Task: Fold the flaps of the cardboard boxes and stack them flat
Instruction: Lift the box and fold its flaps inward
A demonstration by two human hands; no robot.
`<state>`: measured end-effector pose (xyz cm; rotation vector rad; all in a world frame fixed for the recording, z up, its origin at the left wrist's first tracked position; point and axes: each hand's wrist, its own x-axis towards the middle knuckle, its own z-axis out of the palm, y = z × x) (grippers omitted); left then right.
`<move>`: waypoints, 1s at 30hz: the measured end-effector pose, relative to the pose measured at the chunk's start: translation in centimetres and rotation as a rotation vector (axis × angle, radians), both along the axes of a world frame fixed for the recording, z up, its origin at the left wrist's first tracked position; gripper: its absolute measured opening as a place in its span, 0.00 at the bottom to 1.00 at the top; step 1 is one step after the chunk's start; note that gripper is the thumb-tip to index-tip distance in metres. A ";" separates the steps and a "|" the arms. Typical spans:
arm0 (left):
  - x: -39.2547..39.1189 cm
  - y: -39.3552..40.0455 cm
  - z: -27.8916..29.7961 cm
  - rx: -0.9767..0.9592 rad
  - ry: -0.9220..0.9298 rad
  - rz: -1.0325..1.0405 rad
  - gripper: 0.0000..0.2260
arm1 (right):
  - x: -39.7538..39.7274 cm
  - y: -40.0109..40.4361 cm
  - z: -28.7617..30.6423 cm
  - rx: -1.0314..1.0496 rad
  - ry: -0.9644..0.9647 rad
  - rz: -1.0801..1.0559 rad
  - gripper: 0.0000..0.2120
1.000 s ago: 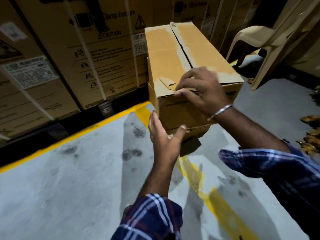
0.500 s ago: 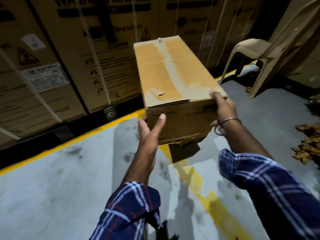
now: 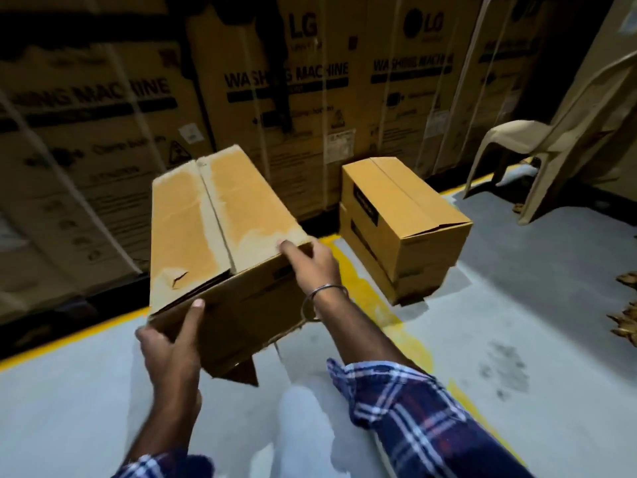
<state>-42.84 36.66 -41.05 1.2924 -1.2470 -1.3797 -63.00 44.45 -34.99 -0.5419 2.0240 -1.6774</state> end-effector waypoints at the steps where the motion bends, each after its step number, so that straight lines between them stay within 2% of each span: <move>1: 2.3 -0.4 -0.1 -0.003 -0.017 0.028 0.27 | 2.0 -0.8 -0.5 0.006 0.000 0.020 0.26; 2: 5.0 -0.5 -0.1 0.003 -0.030 0.057 0.27 | 4.8 -1.8 -1.0 0.011 -0.017 0.055 0.26; 4: 8.9 -0.7 -0.6 0.025 -0.047 0.099 0.24 | 9.0 -3.1 -2.5 0.033 -0.091 0.119 0.38; 6: 13.7 -1.3 -1.6 0.054 -0.086 0.133 0.24 | 12.9 -4.4 -5.0 0.055 -0.141 0.177 0.40; 8: 17.8 -2.0 -3.0 0.078 -0.193 0.138 0.30 | 16.1 -5.2 -7.5 0.079 -0.162 0.223 0.40; 10: 20.7 -2.8 -4.5 0.103 -0.322 0.129 0.37 | 18.1 -5.9 -9.9 0.112 -0.181 0.251 0.44; 12: 22.3 -3.4 -5.3 0.121 -0.397 0.121 0.39 | 18.9 -7.1 -12.1 0.184 -0.190 0.283 0.46; 15: 23.1 -4.3 -6.4 0.145 -0.467 0.082 0.39 | 18.7 -8.8 -14.0 0.248 -0.174 0.309 0.43; 19: 22.8 -4.9 -7.4 0.137 -0.536 0.041 0.38 | 18.1 -9.2 -13.3 0.279 -0.089 0.334 0.28; 20: 22.9 -5.1 -7.5 0.142 -0.537 0.051 0.38 | 18.0 -9.5 -13.6 0.268 -0.077 0.353 0.28; 23: 22.8 -6.0 -7.7 0.159 -0.526 0.076 0.37 | 17.7 -9.7 -14.4 0.244 -0.039 0.430 0.35; 27: 22.6 -6.2 -7.7 0.160 -0.537 0.092 0.41 | 17.9 -9.6 -15.0 0.298 0.006 0.548 0.51; 30: 22.5 -6.0 -7.7 0.164 -0.555 0.069 0.43 | 17.9 -9.3 -14.9 0.305 0.070 0.490 0.48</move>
